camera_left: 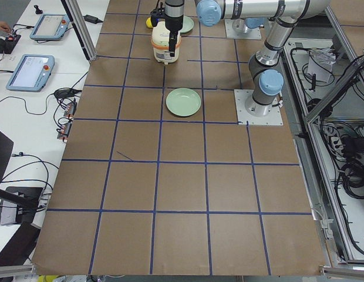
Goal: Press rice cooker button
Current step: 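Move the right gripper over the rice cooker's green lid button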
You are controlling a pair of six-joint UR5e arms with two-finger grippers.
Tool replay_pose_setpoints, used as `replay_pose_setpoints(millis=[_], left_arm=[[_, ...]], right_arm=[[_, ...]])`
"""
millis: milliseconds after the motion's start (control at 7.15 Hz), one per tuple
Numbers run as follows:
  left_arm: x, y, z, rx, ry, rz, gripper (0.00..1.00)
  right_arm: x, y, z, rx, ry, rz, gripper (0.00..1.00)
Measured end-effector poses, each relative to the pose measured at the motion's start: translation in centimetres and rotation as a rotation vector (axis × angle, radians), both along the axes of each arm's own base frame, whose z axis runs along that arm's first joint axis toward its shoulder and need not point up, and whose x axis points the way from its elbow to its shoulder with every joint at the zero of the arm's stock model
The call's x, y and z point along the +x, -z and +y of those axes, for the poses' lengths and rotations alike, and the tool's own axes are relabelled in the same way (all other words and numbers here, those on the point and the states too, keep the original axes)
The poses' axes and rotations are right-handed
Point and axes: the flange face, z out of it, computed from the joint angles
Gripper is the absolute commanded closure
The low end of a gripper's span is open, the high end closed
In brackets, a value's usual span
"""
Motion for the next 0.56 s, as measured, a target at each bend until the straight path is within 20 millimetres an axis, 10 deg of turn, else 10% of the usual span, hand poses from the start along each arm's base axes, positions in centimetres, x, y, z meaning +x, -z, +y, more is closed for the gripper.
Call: replay_pose_setpoints(millis=[419,559], left_arm=[[0.0,0.0,0.0,0.0,0.0,0.0,0.0],[0.0,0.0,0.0,0.0,0.0,0.0,0.0]], right_arm=[[-0.02,0.21,0.02,0.004,-0.005,0.004,0.0],[0.07,0.18,0.1,0.004,-0.001,-0.001,0.19]])
